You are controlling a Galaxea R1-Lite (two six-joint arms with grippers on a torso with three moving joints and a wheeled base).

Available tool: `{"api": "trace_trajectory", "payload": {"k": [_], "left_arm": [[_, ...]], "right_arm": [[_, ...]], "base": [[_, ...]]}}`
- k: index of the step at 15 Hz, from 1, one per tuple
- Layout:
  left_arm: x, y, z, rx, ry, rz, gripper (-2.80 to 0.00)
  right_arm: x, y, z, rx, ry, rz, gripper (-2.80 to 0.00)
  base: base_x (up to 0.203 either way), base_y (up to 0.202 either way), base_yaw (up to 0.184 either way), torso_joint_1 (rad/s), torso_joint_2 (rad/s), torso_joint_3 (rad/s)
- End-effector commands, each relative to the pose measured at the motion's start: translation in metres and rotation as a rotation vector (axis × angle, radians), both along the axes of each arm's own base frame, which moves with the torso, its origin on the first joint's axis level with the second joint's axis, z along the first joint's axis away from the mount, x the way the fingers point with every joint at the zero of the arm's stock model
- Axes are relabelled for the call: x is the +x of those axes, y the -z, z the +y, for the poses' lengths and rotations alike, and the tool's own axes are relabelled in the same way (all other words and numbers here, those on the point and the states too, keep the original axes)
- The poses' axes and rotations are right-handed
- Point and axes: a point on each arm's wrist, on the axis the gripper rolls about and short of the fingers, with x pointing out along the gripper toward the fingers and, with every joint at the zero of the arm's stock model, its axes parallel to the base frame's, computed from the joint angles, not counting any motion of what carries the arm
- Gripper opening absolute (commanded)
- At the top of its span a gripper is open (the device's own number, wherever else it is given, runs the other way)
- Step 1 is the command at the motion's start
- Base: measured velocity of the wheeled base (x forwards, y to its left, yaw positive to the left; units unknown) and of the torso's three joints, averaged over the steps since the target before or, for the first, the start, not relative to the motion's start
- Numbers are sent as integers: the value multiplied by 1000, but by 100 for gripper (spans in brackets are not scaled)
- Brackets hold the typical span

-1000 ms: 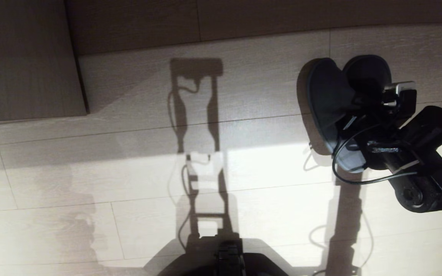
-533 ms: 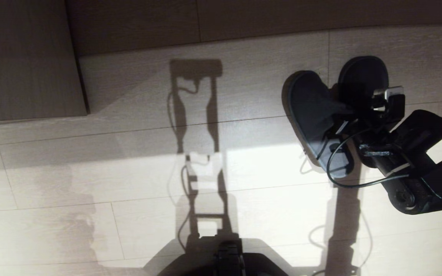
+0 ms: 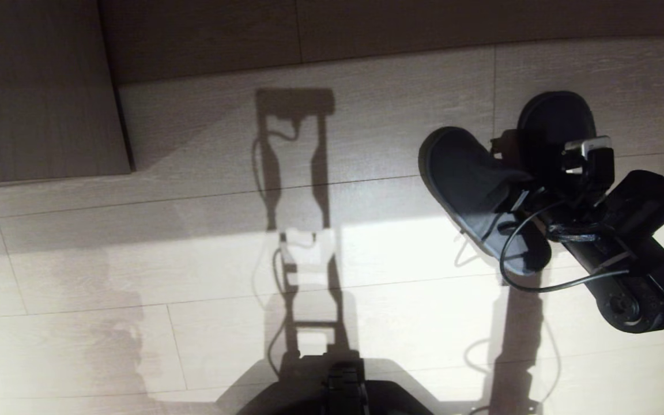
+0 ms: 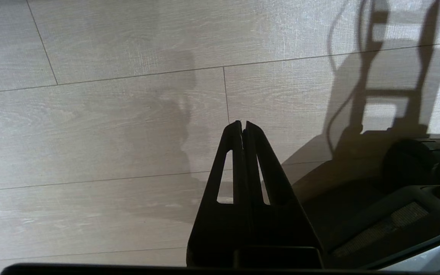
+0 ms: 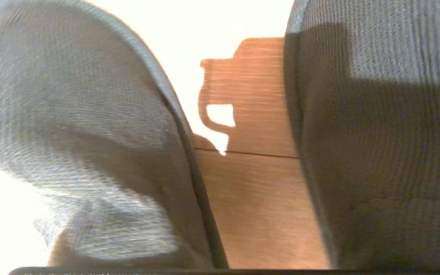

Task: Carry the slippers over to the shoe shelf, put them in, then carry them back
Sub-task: Place the slippers on the floor

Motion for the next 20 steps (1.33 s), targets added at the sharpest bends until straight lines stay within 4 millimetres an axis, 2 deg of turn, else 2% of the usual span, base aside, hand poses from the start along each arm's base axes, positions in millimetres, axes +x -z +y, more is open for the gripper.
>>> {"api": "trace_trajectory", "payload": {"k": [1, 4, 14, 20], "left_arm": [[0, 0, 0, -1, 0, 0, -280], [0, 0, 0, -1, 0, 0, -280], [0, 0, 0, -1, 0, 0, -280], [0, 0, 0, -1, 0, 0, -280]], "right_arm": [[-8, -13, 0, -2, -4, -52, 0], [-11, -14, 0, -17, 3, -40, 0], [-27, 12, -4, -88, 32, 71, 0], [-48, 34, -8, -126, 39, 178, 0]], "base": [[0, 0, 0, 0, 0, 0], [0, 0, 0, 0, 0, 0], [0, 0, 0, 0, 0, 0], [0, 0, 0, 0, 0, 0]]}}
